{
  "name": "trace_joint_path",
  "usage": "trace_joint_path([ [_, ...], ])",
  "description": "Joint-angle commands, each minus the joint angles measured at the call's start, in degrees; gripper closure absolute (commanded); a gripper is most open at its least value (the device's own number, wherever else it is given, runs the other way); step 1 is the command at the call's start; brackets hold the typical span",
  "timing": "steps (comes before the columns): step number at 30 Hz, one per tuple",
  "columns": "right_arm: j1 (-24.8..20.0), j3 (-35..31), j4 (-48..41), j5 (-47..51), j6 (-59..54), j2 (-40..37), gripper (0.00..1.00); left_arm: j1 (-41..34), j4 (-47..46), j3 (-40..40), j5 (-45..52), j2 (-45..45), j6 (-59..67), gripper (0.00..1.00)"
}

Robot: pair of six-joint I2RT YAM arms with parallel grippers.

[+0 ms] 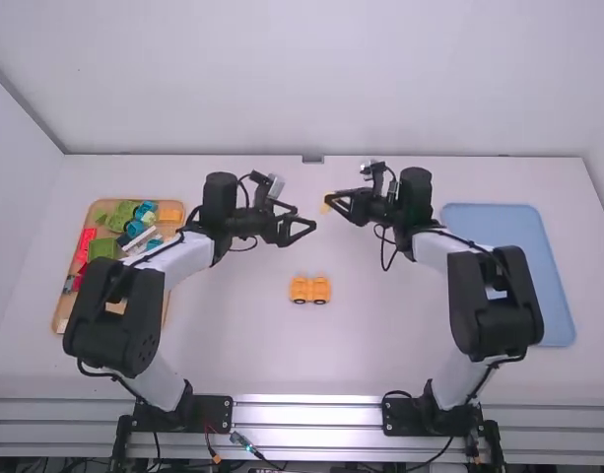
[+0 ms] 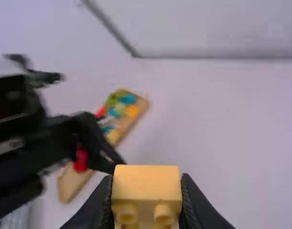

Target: Assemble lego blocks to make yellow taxi

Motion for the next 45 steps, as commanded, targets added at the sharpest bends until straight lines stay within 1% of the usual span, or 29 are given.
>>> trace_joint_path([
  [1,1.3,4.1,-7.7,14.7,-10.5,-4.4,0.96,0.6,-1.6,0.9,-9.0,-0.3,3.1,0.01],
  [2,1.8,5.2,-11.8,17.4,-12.4,-5.0,0.99,0.7,-2.3,1.1,-10.6,-0.3,3.1,0.01],
  [3,3.0,8.5,-21.5,23.6,-17.3,-6.1,1.0,0.9,-3.8,1.8,-13.8,-0.3,3.1,0.01],
  [4,3.1,8.9,-22.6,24.4,-18.0,-6.2,1.0,0.9,-4.0,1.9,-14.1,-0.3,3.1,0.01],
  [5,4.3,12.5,-31.9,29.6,-23.3,-6.8,1.0,0.8,-5.6,2.6,-16.5,-0.3,3.6,0.01],
  [7,5.9,17.4,-43.6,35.4,-29.9,-7.1,1.0,0.9,-8.5,4.0,-17.2,-0.3,6.6,0.01],
  [8,7.0,20.8,-51.5,39.2,-34.1,-7.1,1.0,1.3,-11.3,5.3,-17.2,-0.3,9.3,0.01],
  [9,7.4,22.1,-54.8,40.9,-36.1,-7.0,1.0,1.5,-12.5,5.9,-17.2,-0.3,10.3,0.01],
  [11,9.4,26.3,-67.2,48.0,-43.7,-6.9,1.0,2.3,-18.3,8.7,-17.5,-0.3,14.8,0.01],
  [12,9.8,26.7,-68.8,48.7,-45.1,-6.8,1.0,2.4,-19.2,9.1,-17.7,-0.3,15.2,0.01],
  [13,11.1,28.0,-74.2,51.5,-50.7,-6.1,1.0,2.9,-22.5,10.9,-19.0,-0.3,16.5,0.01],
  [14,11.6,28.1,-75.7,52.1,-52.8,-5.7,1.0,3.1,-23.3,11.4,-19.6,-0.3,16.6,0.01],
  [18,14.4,26.9,-85.4,53.0,-69.9,-3.4,1.0,5.0,-26.6,14.0,-23.3,-0.3,16.6,0.01],
  [21,16.4,24.6,-88.4,53.7,-76.5,-2.4,1.0,6.3,-26.3,14.1,-23.8,-0.3,16.2,0.01],
  [26,18.4,19.7,-85.8,57.5,-77.5,0.3,1.0,8.4,-27.1,14.1,-23.6,-0.3,16.3,0.01],
  [28,18.9,18.2,-85.2,58.1,-80.6,2.4,1.0,9.0,-27.4,14.1,-23.6,-0.3,16.3,0.01],
  [31,18.9,17.7,-85.6,57.9,-82.4,4.7,1.0,9.5,-27.4,14.1,-23.6,-0.3,16.1,0.01],
  [34,18.9,17.7,-85.2,58.0,-81.7,6.9,1.0,9.6,-27.5,14.0,-23.6,-0.3,16.1,0.01],
  [37,18.3,17.6,-82.7,56.5,-81.7,8.6,1.0,9.3,-27.5,14.0,-23.6,-0.3,16.1,0.01],
  [45,18.0,17.0,-81.1,52.1,-81.7,9.2,1.0,9.5,-27.4,14.0,-23.9,-0.3,16.2,0.01],
])
